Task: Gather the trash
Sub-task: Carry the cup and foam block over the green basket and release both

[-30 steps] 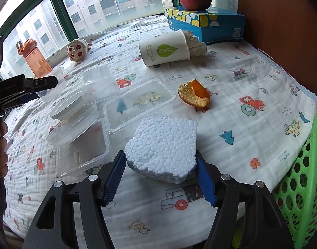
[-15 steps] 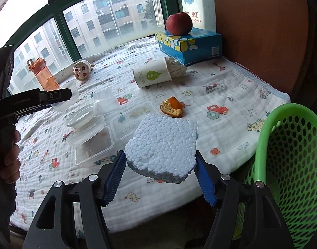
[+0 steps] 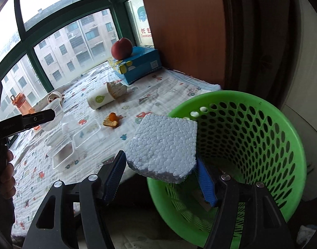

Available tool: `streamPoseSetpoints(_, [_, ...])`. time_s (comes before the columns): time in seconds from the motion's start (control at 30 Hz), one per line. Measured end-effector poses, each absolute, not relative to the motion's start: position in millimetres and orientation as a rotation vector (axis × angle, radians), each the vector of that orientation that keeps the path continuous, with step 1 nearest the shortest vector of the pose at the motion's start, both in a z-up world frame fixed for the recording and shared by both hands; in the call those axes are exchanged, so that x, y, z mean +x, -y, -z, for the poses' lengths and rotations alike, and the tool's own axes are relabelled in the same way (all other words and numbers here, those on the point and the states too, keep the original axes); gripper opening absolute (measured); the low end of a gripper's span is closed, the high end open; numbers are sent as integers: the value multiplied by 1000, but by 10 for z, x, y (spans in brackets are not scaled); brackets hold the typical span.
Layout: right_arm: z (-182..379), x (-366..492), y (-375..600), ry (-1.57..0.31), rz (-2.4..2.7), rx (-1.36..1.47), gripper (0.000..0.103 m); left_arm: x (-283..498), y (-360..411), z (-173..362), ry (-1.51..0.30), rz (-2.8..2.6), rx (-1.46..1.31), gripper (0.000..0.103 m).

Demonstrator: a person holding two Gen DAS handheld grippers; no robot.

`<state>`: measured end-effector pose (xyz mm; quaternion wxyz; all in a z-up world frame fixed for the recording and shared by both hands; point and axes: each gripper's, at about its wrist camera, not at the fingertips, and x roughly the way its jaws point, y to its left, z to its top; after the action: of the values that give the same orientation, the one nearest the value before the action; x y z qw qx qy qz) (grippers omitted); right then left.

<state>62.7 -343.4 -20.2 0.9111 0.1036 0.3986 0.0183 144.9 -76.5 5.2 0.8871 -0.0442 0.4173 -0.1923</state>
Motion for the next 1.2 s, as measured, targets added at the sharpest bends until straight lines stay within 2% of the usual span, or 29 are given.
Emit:
streamPoseSetpoints(0.5, [378,519,4116,-845,97,263,64,1323,1666,-134,-878,521,-10,63])
streamPoseSetpoints(0.6, [397,507,4184,-849,103,278,66,1289,1789,-123,-881,539,4,63])
streamPoseSetpoints(0.67, [396,495,4218,-846,111,283,70,1284,1876,-107,-887,550,13,63])
streamPoseSetpoints(1.2, [310,215,4423,-808,144,332,72,1185,2372,77,-940,618,72,63])
